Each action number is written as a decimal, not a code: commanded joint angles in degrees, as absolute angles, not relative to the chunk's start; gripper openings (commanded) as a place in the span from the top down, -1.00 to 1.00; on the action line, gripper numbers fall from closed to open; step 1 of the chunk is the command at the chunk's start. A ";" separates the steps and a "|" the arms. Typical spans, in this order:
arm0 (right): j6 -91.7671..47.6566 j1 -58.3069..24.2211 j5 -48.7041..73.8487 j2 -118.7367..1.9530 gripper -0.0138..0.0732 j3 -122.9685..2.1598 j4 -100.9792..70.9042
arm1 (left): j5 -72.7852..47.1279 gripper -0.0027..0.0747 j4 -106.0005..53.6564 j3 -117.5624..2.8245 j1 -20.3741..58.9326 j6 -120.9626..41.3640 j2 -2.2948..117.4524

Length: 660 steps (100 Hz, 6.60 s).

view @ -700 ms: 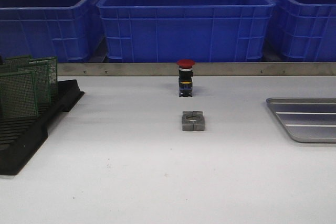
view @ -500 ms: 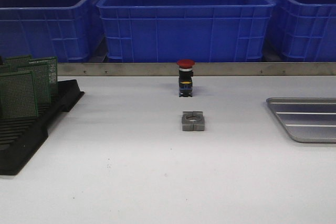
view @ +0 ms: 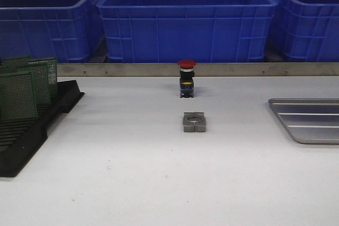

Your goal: Place circuit board on tray

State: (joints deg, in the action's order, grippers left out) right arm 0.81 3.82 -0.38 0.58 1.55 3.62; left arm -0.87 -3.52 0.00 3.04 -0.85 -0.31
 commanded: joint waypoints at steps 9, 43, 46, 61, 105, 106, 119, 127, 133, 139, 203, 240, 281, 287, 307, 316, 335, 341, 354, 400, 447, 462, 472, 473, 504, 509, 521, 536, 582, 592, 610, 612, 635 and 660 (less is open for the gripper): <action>0.62 4.26 -5.26 2.10 0.94 0.85 4.03 | 0.78 0.98 -3.64 -3.24 3.23 -0.42 -1.24; 0.62 4.26 -5.26 2.10 0.94 0.85 4.03 | -14.06 0.98 -3.64 -21.05 3.23 -0.42 15.09; 0.62 4.26 -5.26 2.10 0.94 0.85 4.03 | -15.92 0.98 -2.82 -22.65 3.23 -0.42 17.61; 0.62 4.26 -5.26 2.10 0.94 0.85 4.03 | -23.33 0.98 -1.51 -30.93 3.23 -0.42 28.94; 0.62 4.26 -5.26 2.10 0.94 0.85 4.03 | -32.74 -0.10 -3.16 -48.54 3.23 -26.94 57.71; 0.62 4.26 -5.26 2.10 0.94 0.85 4.03 | -32.97 -0.10 -3.42 -49.06 3.23 -28.50 58.13; 0.62 4.26 -5.26 2.10 0.94 0.85 4.03 | -35.76 -0.10 -12.12 -53.65 3.23 -49.08 65.58; 0.62 4.26 -5.26 2.10 0.94 0.85 4.03 | -39.29 -0.10 -16.49 -57.00 3.23 -63.47 70.01; 0.62 4.26 -5.26 2.10 0.94 0.85 4.03 | -42.29 -0.10 -18.17 -59.56 3.23 -70.10 73.79; 0.62 4.26 -5.26 2.10 0.94 0.85 4.03 | -44.80 -0.09 -19.35 -62.61 3.23 -75.08 77.15; 0.62 4.26 -5.26 2.10 0.94 0.85 4.03 | -55.48 -0.06 -12.20 -84.24 3.54 -88.75 105.37; 0.62 4.26 -5.26 2.10 0.94 0.85 4.03 | -61.51 0.94 -12.81 -84.68 3.54 -88.75 106.62; 0.62 4.26 -5.26 2.10 0.94 0.85 4.03 | -72.01 0.98 -14.20 -92.51 3.64 -89.02 106.06; 0.62 4.26 -5.26 2.10 0.94 0.85 4.03 | -72.84 0.98 -16.06 -93.22 3.64 -89.02 105.20; 0.62 4.26 -5.26 2.10 0.94 0.85 4.03 | -72.84 0.98 -31.16 -93.34 5.17 -89.38 101.64; 0.62 4.26 -5.26 2.10 0.94 0.85 4.03 | -72.95 0.98 -37.48 -93.34 6.83 -90.19 101.43; 0.62 4.26 -5.26 2.10 0.94 0.85 4.03 | -73.11 0.98 -47.63 -93.34 12.24 -90.19 102.55; 0.62 4.26 -5.26 2.10 0.94 0.85 4.03 | -73.00 0.98 -50.73 -93.34 14.12 -90.19 102.99; 0.62 4.26 -5.26 2.10 0.94 0.85 4.03 | -72.87 0.98 -54.42 -93.34 18.87 -90.19 103.76; 0.62 4.26 -5.26 2.10 0.94 0.85 4.03 | -72.76 0.98 -55.74 -93.34 30.55 -90.19 105.17; 0.62 4.21 -3.43 1.98 0.94 -0.59 3.97 | -73.03 0.98 -55.74 -93.34 30.55 -90.19 105.17; 0.62 4.19 11.83 -1.41 0.94 -8.12 3.69 | -73.03 0.98 -55.74 -93.34 30.55 -90.19 105.17; 0.62 4.19 21.79 -6.75 0.94 -13.73 3.44 | -73.03 0.98 -55.74 -93.34 30.55 -90.19 105.17; 0.62 4.19 22.42 -7.17 0.94 -14.11 3.38 | -73.03 0.98 -55.74 -93.34 30.55 -90.19 105.17; -4.07 3.28 33.12 -27.87 0.78 -26.83 -11.02 | -73.03 0.98 -55.74 -93.34 30.55 -90.19 105.17; -6.99 1.55 32.13 -30.53 0.62 -28.01 -14.14 | -73.03 0.98 -55.74 -93.34 30.55 -90.19 105.17; -16.96 -4.73 29.30 -35.27 0.04 -30.86 -21.47 | -73.03 0.98 -55.74 -93.34 30.55 -90.19 105.17; -30.40 -12.43 26.87 -42.15 -0.34 -34.42 -27.52 | -73.03 0.98 -55.74 -93.34 30.55 -90.19 105.17; -51.72 -25.72 22.05 -64.72 -0.31 -45.10 -33.20 | -73.03 0.98 -55.74 -93.34 30.55 -90.19 105.17; -51.74 -26.13 22.00 -67.78 -0.31 -47.50 -33.20 | -73.03 0.98 -55.74 -93.34 30.55 -90.19 105.17; -51.74 -26.69 22.31 -71.46 -0.17 -49.98 -33.47 | -73.03 0.98 -55.74 -93.34 30.55 -90.19 105.17; -51.74 -26.69 22.58 -71.61 -0.13 -50.11 -33.46 | -73.03 0.98 -55.74 -93.34 30.55 -90.19 105.17; -51.74 -26.69 23.09 -71.80 0.98 -50.22 -35.18 | -70.97 0.98 -55.74 -93.34 30.55 -90.19 105.17; -51.47 -26.58 24.15 -71.80 0.96 -50.22 -36.79 | -70.96 0.30 -55.74 -93.34 30.55 -90.52 105.17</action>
